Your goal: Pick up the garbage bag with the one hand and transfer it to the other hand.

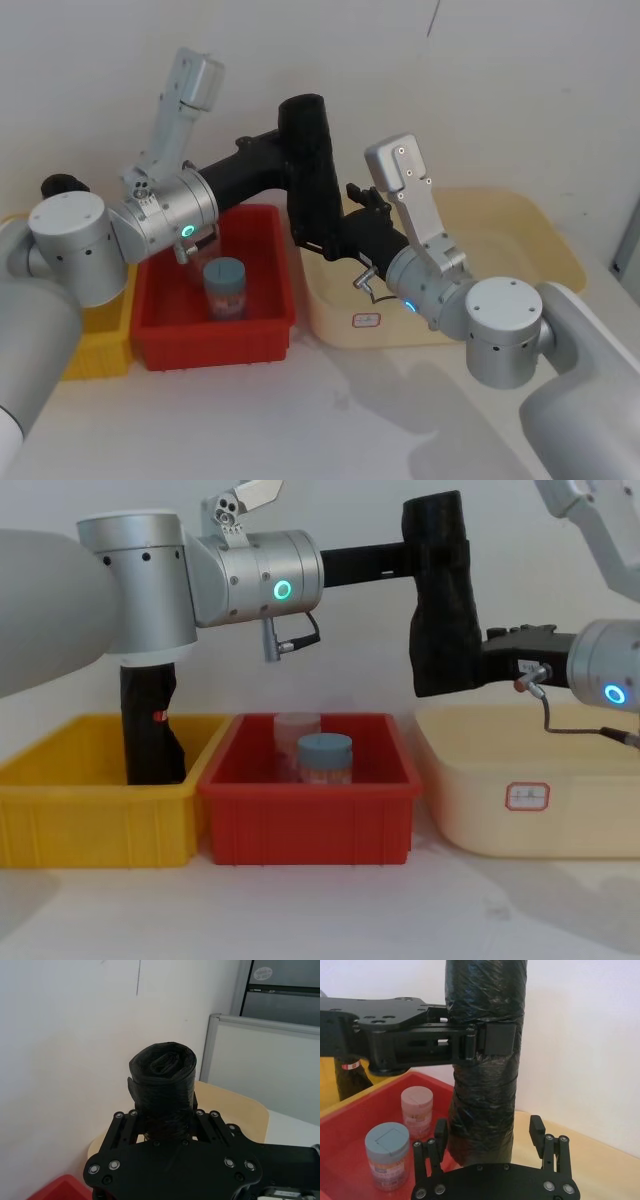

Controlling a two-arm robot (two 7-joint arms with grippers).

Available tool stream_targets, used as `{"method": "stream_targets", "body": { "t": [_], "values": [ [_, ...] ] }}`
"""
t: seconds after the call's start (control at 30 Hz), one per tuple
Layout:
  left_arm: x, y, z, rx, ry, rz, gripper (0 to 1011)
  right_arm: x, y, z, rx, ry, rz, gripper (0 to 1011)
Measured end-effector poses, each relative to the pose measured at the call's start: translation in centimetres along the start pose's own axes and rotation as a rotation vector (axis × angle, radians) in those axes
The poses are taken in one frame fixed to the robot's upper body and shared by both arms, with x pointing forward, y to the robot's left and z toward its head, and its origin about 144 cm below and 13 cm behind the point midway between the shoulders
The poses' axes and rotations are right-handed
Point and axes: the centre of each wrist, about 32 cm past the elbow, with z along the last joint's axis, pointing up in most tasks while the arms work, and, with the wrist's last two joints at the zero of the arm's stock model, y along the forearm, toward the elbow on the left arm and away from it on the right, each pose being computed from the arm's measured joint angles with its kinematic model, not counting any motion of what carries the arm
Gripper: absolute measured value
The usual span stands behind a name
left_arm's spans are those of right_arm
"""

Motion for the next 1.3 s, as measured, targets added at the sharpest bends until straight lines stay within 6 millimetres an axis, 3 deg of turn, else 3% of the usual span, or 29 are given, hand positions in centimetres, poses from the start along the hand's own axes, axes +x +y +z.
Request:
{"method": "stream_targets", "body": {
  "t": [0.5,0.77,1.07,1.3],
  "values": [
    [-0.2,-0.2,-0.4,0.019,0.000,-0.025,424,0.1,0.8,0.6,-0.024,0.084,0.002,993],
    [-0.2,-0.2,-0.5,0.022,0.000,-0.030,424,0.1,0.9,0.8,-0.028,0.107,0.004,815],
    [-0.3,-0.2,-0.6,0.024,-0.001,-0.033,424,0.1,1.0,1.0,-0.031,0.121,0.007,530],
    [-0.3,-0.2,-0.6,0.024,-0.001,-0.034,424,0.1,1.1,1.0,-0.033,0.127,0.007,521]
  ]
}}
